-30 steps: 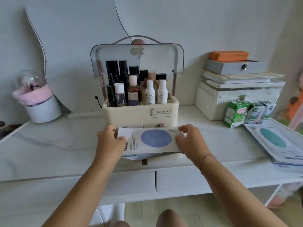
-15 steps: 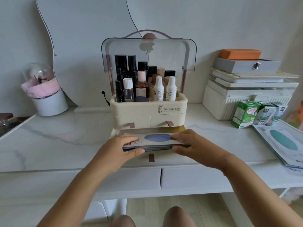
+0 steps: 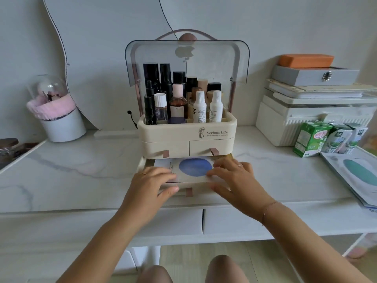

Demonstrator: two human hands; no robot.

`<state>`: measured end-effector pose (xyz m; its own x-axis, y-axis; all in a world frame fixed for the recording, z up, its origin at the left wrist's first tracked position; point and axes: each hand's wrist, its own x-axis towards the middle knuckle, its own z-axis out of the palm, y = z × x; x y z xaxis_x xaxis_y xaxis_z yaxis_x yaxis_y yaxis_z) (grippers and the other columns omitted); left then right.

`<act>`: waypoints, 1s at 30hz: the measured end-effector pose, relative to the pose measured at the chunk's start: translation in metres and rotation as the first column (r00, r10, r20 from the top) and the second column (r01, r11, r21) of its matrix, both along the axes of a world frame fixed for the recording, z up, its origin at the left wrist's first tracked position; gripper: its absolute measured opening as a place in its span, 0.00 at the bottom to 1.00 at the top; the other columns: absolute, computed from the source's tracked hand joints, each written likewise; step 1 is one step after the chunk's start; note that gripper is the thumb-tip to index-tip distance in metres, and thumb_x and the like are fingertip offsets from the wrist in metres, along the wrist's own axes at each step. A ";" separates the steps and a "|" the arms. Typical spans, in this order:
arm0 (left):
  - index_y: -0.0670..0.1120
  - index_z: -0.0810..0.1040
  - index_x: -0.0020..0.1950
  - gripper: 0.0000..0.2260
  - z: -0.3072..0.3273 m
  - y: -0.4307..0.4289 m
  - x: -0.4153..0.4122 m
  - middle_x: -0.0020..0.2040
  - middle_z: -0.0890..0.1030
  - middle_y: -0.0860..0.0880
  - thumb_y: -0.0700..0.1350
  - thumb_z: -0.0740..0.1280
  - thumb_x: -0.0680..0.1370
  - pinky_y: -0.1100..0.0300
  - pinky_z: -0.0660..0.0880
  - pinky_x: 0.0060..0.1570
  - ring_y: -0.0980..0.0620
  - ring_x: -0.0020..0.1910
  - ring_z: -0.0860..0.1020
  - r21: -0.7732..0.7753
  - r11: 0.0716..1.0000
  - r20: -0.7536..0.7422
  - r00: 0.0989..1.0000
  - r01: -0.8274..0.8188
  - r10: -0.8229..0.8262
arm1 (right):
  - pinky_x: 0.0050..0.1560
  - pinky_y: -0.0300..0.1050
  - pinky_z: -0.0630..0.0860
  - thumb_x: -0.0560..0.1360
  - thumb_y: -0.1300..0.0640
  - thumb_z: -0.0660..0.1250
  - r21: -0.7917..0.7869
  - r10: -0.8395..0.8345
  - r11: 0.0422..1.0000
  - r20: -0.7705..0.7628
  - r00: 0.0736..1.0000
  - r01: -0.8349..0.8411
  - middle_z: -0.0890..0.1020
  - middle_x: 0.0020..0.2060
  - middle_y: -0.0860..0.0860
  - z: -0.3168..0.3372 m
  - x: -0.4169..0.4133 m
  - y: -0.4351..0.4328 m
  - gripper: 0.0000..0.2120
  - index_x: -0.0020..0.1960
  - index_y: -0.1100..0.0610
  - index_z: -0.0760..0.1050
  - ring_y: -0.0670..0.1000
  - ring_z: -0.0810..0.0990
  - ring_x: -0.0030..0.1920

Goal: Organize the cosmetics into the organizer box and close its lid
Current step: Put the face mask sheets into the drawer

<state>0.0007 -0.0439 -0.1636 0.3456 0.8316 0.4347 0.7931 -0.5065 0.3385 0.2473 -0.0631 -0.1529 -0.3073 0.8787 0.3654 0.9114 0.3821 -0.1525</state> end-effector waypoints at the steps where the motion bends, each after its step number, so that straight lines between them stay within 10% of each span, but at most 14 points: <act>1: 0.51 0.81 0.56 0.25 -0.003 -0.002 0.001 0.56 0.79 0.56 0.64 0.56 0.71 0.60 0.65 0.55 0.52 0.57 0.76 0.004 1.000 -0.021 1.000 0.000 0.000 | 0.56 0.39 0.54 0.74 0.38 0.50 0.008 0.026 1.000 -0.012 1.000 -0.026 0.74 0.57 0.43 -0.003 -0.002 -0.002 0.22 0.58 0.44 0.75 0.48 0.73 0.57; 7: 0.52 0.78 0.59 0.32 0.002 -0.003 0.018 0.59 0.76 0.58 0.69 0.47 0.69 0.61 0.62 0.56 0.53 0.59 0.74 -0.049 0.999 -0.147 0.989 0.000 -0.007 | 0.66 0.41 0.54 0.75 0.39 0.50 0.046 0.062 0.997 -0.069 0.996 -0.059 0.77 0.58 0.43 -0.011 0.001 -0.005 0.23 0.60 0.46 0.76 0.46 0.72 0.60; 14: 0.51 0.73 0.65 0.19 0.036 -0.019 0.138 0.64 0.73 0.57 0.56 0.63 0.77 0.67 0.64 0.61 0.60 0.63 0.68 -0.061 0.950 0.213 0.934 0.306 -0.287 | 0.62 0.41 0.66 0.77 0.50 0.64 0.212 -0.199 0.893 -0.605 0.771 0.397 0.77 0.59 0.50 0.000 0.109 -0.042 0.14 0.61 0.54 0.76 0.49 0.73 0.61; 19: 0.48 0.71 0.67 0.21 0.033 -0.023 0.264 0.64 0.75 0.54 0.54 0.65 0.77 0.59 0.68 0.64 0.57 0.61 0.73 -0.459 0.705 0.482 0.818 0.541 -0.314 | 0.59 0.44 0.68 0.76 0.52 0.64 0.026 -0.555 0.681 -0.633 0.539 0.732 0.78 0.59 0.57 0.000 0.239 -0.067 0.15 0.59 0.58 0.77 0.57 0.74 0.61; 25: 0.47 0.72 0.45 0.17 0.015 -0.023 0.369 0.45 0.71 0.48 0.60 0.64 0.70 0.51 0.72 0.55 0.46 0.46 0.74 -0.699 0.511 0.514 0.848 0.501 -0.129 | 0.54 0.50 0.72 0.77 0.45 0.61 -0.415 -0.892 0.429 -0.333 0.305 0.802 0.77 0.60 0.61 -0.008 0.331 -0.086 0.23 0.62 0.62 0.74 0.61 0.77 0.57; 30: 0.43 0.71 0.47 0.06 0.016 -0.025 0.411 0.54 0.80 0.39 0.45 0.63 0.77 0.51 0.79 0.52 0.47 0.41 0.78 -0.732 0.356 0.639 0.767 0.582 0.060 | 0.30 0.41 0.69 0.76 0.49 0.66 -0.592 -0.805 0.550 -0.564 0.184 0.589 0.78 0.39 0.57 -0.025 0.337 -0.088 0.18 0.55 0.65 0.76 0.54 0.73 0.33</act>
<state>0.4117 -0.0684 -0.1479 0.6310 0.7219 -0.2843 0.2221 0.1830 0.9577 0.5842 -0.1511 -0.1778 0.7487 0.6486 -0.1369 0.2727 -0.4896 -0.8282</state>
